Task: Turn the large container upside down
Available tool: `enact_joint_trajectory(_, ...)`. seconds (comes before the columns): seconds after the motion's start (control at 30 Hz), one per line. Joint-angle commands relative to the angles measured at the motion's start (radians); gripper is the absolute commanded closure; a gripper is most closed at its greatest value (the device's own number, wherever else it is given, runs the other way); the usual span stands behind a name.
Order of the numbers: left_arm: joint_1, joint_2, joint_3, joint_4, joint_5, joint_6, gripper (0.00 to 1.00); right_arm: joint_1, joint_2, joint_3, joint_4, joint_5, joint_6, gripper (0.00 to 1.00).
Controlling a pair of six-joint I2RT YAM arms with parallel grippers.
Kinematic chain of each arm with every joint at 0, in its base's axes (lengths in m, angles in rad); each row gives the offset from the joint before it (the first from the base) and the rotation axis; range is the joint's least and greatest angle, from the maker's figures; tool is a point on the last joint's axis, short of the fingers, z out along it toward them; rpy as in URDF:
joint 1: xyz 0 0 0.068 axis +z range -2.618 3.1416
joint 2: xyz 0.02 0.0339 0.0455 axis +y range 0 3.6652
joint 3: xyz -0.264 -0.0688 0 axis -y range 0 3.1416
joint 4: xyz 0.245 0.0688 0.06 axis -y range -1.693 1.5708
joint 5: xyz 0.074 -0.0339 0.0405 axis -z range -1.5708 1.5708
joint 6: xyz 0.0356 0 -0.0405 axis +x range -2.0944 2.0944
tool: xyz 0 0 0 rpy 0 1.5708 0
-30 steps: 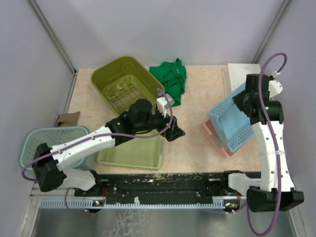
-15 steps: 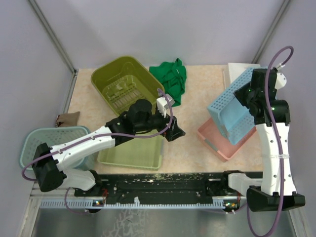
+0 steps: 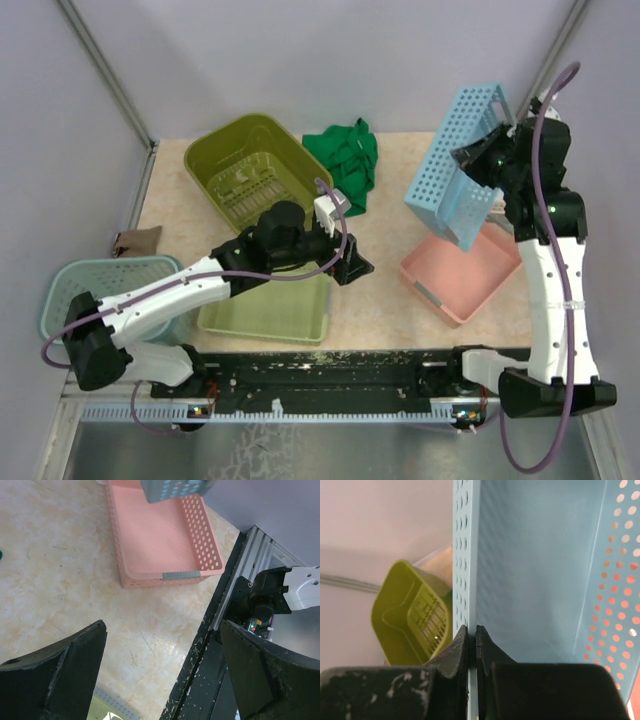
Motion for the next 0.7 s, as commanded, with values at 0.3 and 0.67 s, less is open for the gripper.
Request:
enact_joint_trajectory(0.3, -0.005, -0.159, -0.027, 0.003, -0.157, -0.025, 0.0, 0.006, 0.531, 0.298, 0.423, -0.537, -0.086, 1.0)
enact_joint_trajectory(0.67, -0.005, -0.167, -0.005, -0.015, -0.183, -0.015, 0.0, 0.005, 0.827, 0.374, 0.53, -0.615, 0.015, 1.0)
